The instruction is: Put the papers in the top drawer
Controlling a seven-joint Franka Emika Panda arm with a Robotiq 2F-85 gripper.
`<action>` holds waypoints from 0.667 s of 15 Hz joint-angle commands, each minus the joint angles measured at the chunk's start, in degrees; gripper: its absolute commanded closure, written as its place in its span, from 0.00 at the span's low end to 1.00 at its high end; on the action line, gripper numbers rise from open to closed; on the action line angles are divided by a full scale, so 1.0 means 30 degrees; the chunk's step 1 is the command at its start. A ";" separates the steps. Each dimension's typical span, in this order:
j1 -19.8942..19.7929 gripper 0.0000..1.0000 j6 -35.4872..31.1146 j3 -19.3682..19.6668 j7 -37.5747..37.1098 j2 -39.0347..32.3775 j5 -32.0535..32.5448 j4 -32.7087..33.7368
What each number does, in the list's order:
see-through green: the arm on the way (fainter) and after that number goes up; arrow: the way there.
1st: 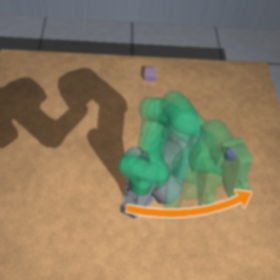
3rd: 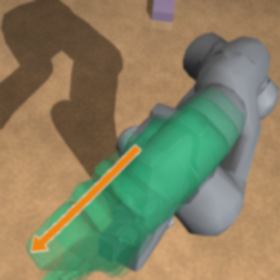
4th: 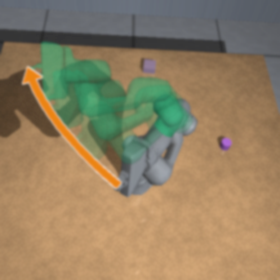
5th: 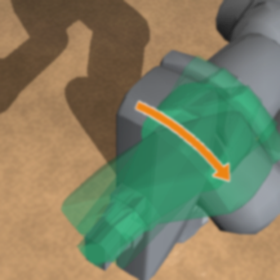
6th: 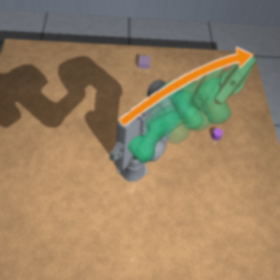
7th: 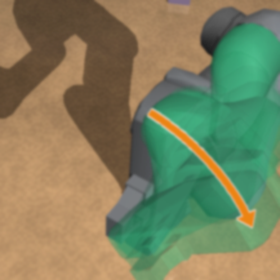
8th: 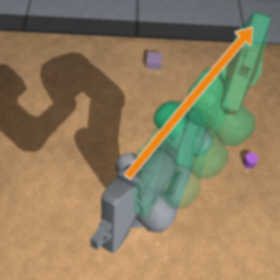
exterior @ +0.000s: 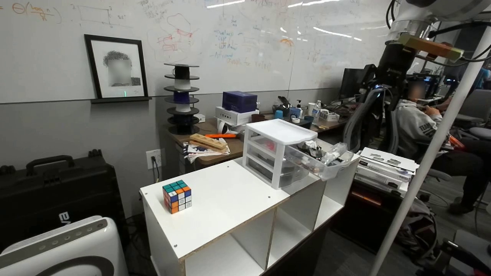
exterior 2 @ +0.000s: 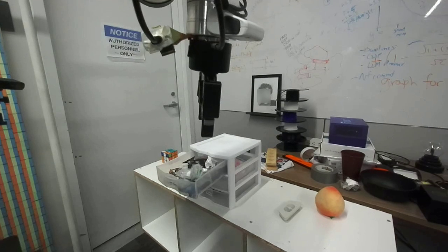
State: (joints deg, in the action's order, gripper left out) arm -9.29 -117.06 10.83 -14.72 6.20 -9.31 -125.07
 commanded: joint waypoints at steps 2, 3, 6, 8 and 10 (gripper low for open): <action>-0.0229 0.00 0.0891 0.0028 0.1426 -0.1097 0.0775 0.1562; -0.0247 0.00 0.1699 0.0148 0.2423 -0.1656 0.0797 0.2418; -0.0488 0.00 0.2427 0.0389 0.5117 -0.3621 0.0437 0.4646; -0.0668 0.00 0.1851 0.0338 0.6437 -0.5279 0.0629 0.6077; -0.0895 0.00 0.1065 0.0217 0.7067 -0.7001 0.0796 0.7218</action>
State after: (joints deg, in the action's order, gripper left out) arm -11.13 -112.85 11.76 2.50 -6.12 -7.52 -111.48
